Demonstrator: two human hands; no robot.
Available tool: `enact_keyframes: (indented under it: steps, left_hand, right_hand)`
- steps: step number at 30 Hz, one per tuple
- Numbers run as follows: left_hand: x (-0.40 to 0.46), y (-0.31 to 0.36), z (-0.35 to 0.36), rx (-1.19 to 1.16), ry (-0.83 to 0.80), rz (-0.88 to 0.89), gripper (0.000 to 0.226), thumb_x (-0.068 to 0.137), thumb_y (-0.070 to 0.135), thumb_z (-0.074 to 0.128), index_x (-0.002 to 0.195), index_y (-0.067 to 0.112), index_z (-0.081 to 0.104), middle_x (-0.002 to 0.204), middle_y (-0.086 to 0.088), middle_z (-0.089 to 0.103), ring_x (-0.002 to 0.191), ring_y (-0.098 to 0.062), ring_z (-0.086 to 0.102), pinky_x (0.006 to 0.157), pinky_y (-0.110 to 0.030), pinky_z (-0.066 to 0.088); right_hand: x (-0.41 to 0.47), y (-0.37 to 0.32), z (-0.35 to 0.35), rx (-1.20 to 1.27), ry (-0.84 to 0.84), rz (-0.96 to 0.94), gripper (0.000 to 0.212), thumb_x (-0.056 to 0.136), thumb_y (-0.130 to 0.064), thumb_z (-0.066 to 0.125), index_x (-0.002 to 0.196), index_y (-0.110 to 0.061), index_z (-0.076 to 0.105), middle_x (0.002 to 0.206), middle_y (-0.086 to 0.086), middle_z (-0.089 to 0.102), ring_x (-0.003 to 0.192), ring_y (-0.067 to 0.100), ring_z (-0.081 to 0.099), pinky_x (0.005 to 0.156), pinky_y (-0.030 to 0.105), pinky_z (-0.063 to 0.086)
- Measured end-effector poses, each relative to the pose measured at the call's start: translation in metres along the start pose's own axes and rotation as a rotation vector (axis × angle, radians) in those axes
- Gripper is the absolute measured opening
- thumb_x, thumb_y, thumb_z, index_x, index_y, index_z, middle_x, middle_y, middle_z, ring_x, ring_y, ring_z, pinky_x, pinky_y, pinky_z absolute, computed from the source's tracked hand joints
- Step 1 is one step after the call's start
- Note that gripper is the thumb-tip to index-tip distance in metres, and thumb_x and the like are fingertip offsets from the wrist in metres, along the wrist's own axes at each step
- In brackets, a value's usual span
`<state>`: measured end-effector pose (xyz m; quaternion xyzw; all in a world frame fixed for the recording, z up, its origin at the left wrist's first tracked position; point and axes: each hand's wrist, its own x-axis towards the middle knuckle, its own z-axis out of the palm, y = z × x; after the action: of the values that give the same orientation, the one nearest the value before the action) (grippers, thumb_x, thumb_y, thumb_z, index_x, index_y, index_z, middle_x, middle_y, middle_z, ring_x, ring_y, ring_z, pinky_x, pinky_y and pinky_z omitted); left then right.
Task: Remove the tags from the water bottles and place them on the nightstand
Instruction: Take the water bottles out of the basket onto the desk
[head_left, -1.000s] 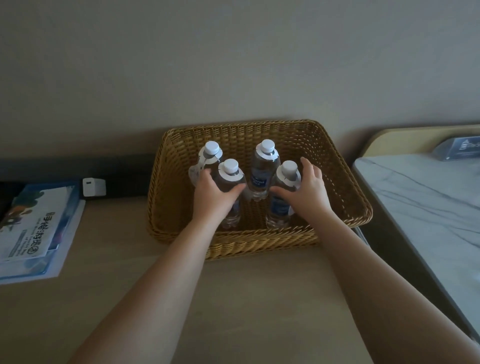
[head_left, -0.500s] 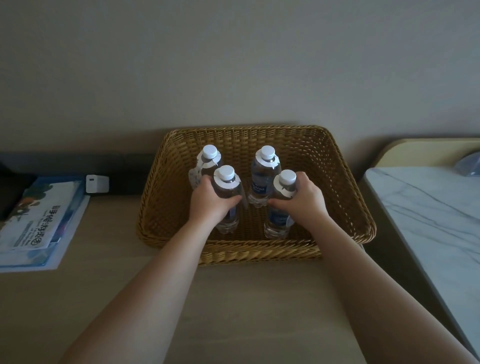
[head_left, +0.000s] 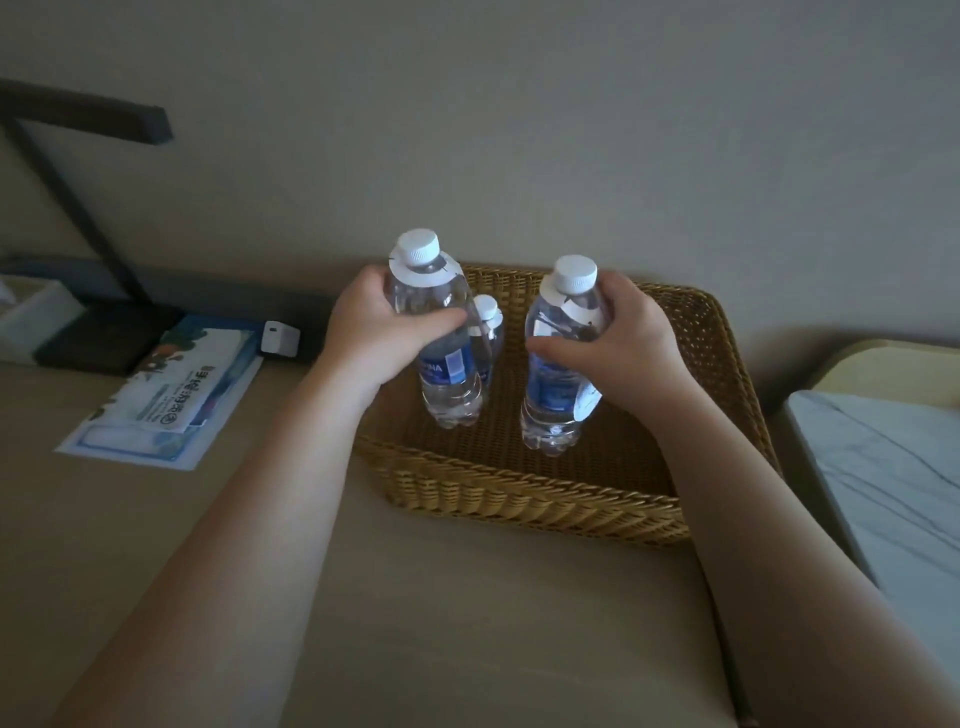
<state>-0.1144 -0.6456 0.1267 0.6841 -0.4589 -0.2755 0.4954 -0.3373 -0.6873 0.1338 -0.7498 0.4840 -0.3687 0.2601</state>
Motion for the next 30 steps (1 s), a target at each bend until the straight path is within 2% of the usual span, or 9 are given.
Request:
enact_keyframes:
  steps: [6,8,11,15,17,19,22,26,30]
  left_hand:
    - [-0.022,0.015,-0.085,-0.052,0.198,-0.037,0.075,0.049,0.048,0.084,0.116,0.025,0.058,0.111,0.007,0.067,0.1,-0.016,0.066,0.081,-0.043,0.058]
    - [-0.032,0.008,-0.11,-0.029,0.268,-0.024,0.065,0.058,0.042,0.086,0.115,0.026,0.059,0.108,0.011,0.067,0.096,-0.008,0.065,0.074,-0.03,0.057]
    - [-0.05,-0.012,-0.148,0.005,0.375,-0.008,0.051,0.061,0.036,0.087,0.105,0.028,0.061,0.096,0.015,0.068,0.083,0.003,0.065,0.06,-0.014,0.049]
    - [-0.071,-0.051,-0.197,0.079,0.436,-0.08,0.055,0.061,0.037,0.087,0.108,0.023,0.062,0.103,0.01,0.07,0.094,-0.007,0.066,0.083,-0.034,0.055]
    - [-0.085,-0.075,-0.218,0.096,0.445,-0.12,0.056,0.062,0.037,0.086,0.111,0.021,0.062,0.105,0.008,0.07,0.095,-0.008,0.066,0.087,-0.039,0.055]
    - [-0.099,-0.099,-0.235,0.104,0.473,-0.167,0.06,0.063,0.039,0.086,0.115,0.022,0.06,0.109,0.008,0.068,0.098,-0.01,0.065,0.088,-0.04,0.055]
    - [-0.117,-0.135,-0.252,0.098,0.528,-0.215,0.063,0.063,0.043,0.085,0.118,0.025,0.059,0.109,0.011,0.067,0.098,-0.009,0.065,0.084,-0.034,0.054]
    - [-0.139,-0.176,-0.263,0.109,0.557,-0.271,0.063,0.057,0.046,0.083,0.11,0.032,0.054,0.101,0.017,0.064,0.089,-0.002,0.062,0.074,-0.024,0.051]
    - [-0.153,-0.21,-0.262,0.129,0.595,-0.318,0.052,0.061,0.039,0.084,0.099,0.043,0.048,0.09,0.025,0.059,0.079,0.012,0.058,0.062,-0.013,0.04]
  right_hand:
    - [0.009,-0.071,0.04,0.178,-0.097,-0.109,0.054,0.064,-0.037,0.084,0.11,-0.022,0.058,0.097,-0.013,0.067,0.086,-0.002,0.063,0.069,0.014,0.049]
    - [0.009,-0.092,0.061,0.238,-0.132,-0.145,0.055,0.064,-0.035,0.085,0.11,-0.022,0.059,0.097,-0.013,0.068,0.086,-0.002,0.064,0.069,0.014,0.051]
    - [0.009,-0.12,0.099,0.306,-0.198,-0.171,0.053,0.064,-0.034,0.085,0.109,-0.02,0.059,0.096,-0.009,0.068,0.086,0.003,0.066,0.075,0.026,0.056]
    - [0.001,-0.155,0.157,0.318,-0.251,-0.236,0.051,0.064,-0.034,0.085,0.107,-0.02,0.06,0.093,-0.009,0.068,0.084,0.003,0.065,0.071,0.023,0.054]
    - [-0.003,-0.168,0.184,0.318,-0.281,-0.254,0.047,0.065,-0.034,0.084,0.102,-0.021,0.059,0.089,-0.012,0.067,0.08,-0.001,0.065,0.062,0.016,0.05]
    - [-0.009,-0.172,0.212,0.325,-0.331,-0.237,0.048,0.064,-0.036,0.084,0.102,-0.022,0.058,0.092,-0.012,0.066,0.083,0.002,0.065,0.065,0.018,0.05]
    - [-0.025,-0.172,0.257,0.321,-0.417,-0.188,0.055,0.063,-0.038,0.085,0.107,-0.027,0.053,0.099,-0.016,0.062,0.09,0.005,0.062,0.07,0.019,0.048]
    - [-0.056,-0.167,0.308,0.319,-0.486,-0.141,0.055,0.061,-0.037,0.086,0.103,-0.036,0.049,0.091,-0.027,0.054,0.08,-0.005,0.056,0.066,0.012,0.041]
    - [-0.078,-0.157,0.336,0.303,-0.51,-0.081,0.055,0.06,-0.036,0.087,0.103,-0.032,0.054,0.101,-0.013,0.062,0.09,0.005,0.061,0.074,0.024,0.051]
